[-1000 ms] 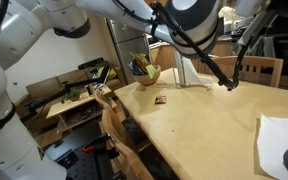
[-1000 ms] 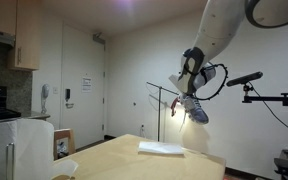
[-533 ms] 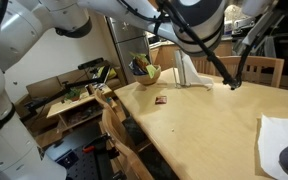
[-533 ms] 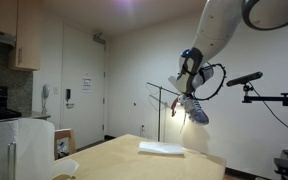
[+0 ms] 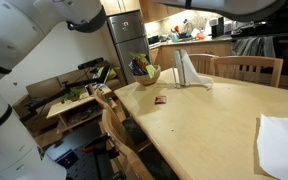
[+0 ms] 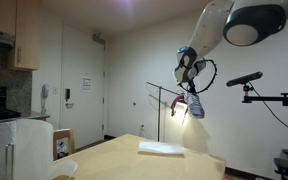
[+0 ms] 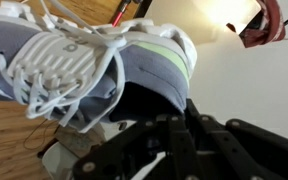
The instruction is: Put the shoe on the rack.
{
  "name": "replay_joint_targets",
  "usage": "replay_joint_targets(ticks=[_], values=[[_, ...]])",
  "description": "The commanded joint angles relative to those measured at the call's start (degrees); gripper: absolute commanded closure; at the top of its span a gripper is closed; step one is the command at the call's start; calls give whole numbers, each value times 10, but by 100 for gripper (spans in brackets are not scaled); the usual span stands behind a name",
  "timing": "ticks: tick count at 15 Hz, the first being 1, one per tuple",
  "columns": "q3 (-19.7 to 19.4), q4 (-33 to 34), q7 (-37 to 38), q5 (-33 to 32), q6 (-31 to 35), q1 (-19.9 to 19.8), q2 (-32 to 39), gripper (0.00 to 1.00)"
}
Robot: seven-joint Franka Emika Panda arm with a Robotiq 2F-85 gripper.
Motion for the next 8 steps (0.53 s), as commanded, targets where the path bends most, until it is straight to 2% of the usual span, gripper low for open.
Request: replay_joint_targets(ticks=[1,8], values=[[36,93,62,-69,-53,-71,-16,98],[136,180,49,-197,-102,-145,-12,98]])
